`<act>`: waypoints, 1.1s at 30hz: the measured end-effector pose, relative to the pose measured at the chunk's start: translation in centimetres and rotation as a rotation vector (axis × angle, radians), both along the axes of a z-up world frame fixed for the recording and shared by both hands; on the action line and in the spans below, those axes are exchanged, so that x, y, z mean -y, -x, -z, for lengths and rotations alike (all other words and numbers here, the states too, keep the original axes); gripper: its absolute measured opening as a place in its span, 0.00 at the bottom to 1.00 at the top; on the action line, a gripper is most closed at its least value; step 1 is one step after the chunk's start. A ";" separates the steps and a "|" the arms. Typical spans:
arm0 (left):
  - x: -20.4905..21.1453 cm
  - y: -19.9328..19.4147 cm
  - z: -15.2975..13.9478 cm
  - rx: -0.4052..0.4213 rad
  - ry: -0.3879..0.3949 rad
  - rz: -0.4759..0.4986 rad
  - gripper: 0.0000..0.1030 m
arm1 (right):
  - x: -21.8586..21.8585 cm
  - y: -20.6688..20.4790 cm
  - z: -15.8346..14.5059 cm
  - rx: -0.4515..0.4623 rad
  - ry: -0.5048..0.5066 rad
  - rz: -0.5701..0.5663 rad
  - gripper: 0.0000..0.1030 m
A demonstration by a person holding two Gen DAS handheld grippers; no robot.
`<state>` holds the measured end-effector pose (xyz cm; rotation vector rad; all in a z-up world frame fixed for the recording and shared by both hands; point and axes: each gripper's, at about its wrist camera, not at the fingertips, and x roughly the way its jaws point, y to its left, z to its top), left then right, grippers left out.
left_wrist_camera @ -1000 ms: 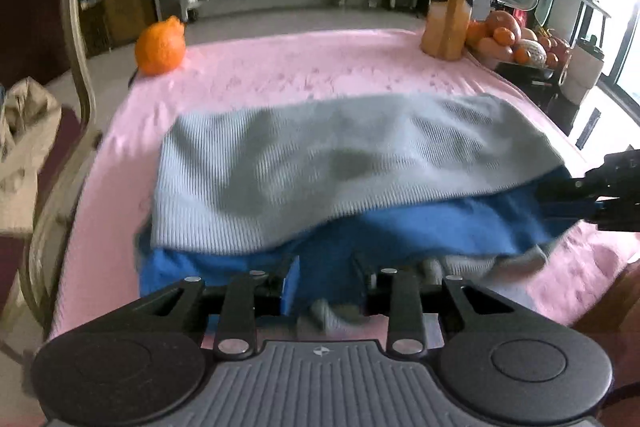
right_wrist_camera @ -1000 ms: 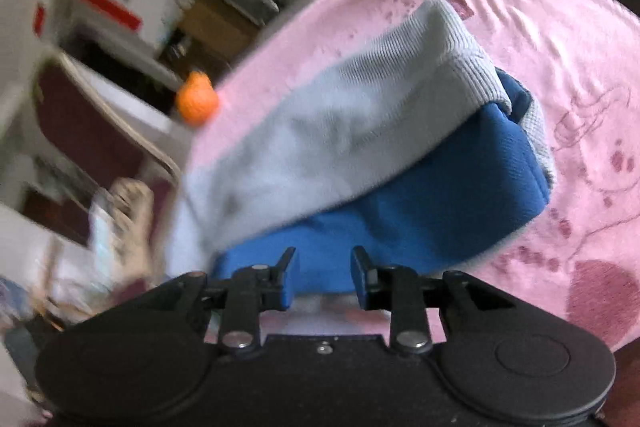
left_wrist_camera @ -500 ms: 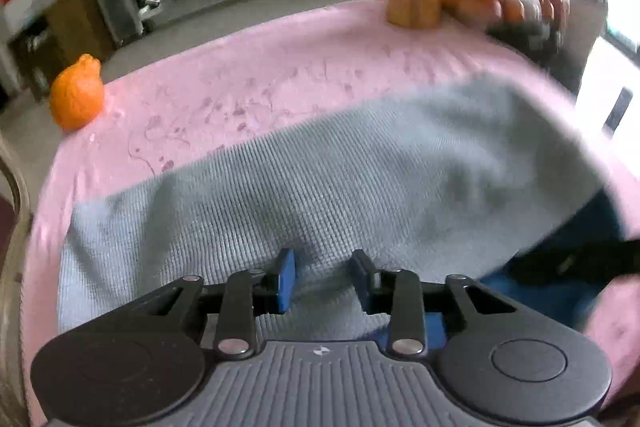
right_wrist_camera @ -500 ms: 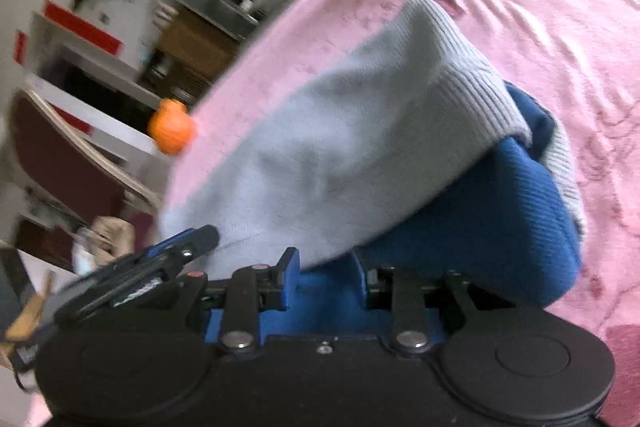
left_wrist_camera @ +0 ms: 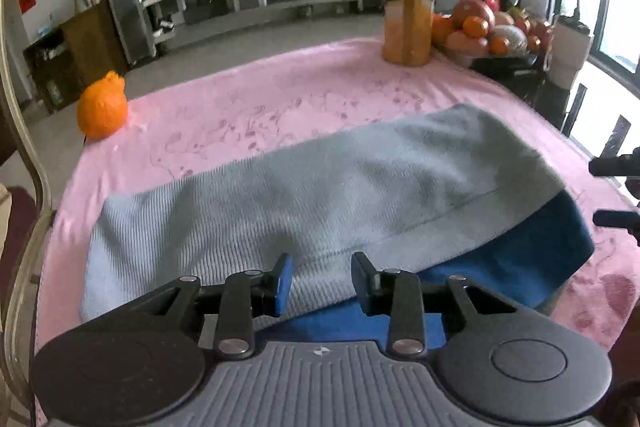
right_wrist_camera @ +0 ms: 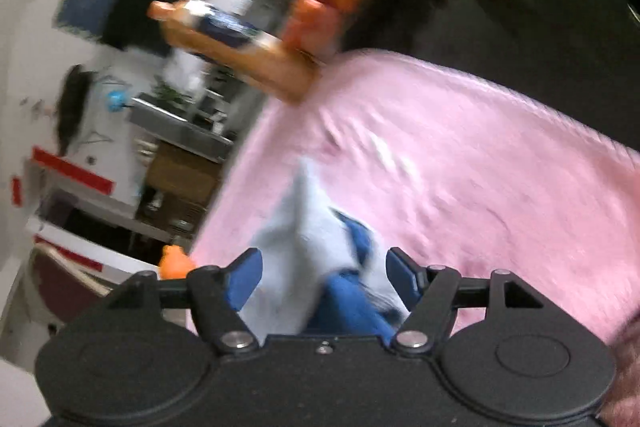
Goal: Fold clothes
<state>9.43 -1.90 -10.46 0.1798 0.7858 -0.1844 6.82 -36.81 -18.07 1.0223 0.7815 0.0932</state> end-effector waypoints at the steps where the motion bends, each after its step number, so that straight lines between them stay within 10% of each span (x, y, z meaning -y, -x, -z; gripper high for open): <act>1: -0.1 0.0 0.1 -0.009 0.005 -0.004 0.33 | -0.3 -0.3 0.3 -0.018 0.006 -0.011 0.66; 16: -1.7 0.0 -0.6 -0.012 0.099 -0.008 0.33 | -5.5 -3.9 0.6 -0.001 0.309 -0.110 0.60; 26: 0.8 -1.5 1.9 -0.069 0.001 0.056 0.29 | -7.2 -3.9 0.0 0.003 0.443 -0.147 0.61; 33: 1.9 -2.1 3.0 -0.090 -0.049 0.086 0.28 | -7.8 -3.3 -1.5 0.010 0.440 -0.076 0.26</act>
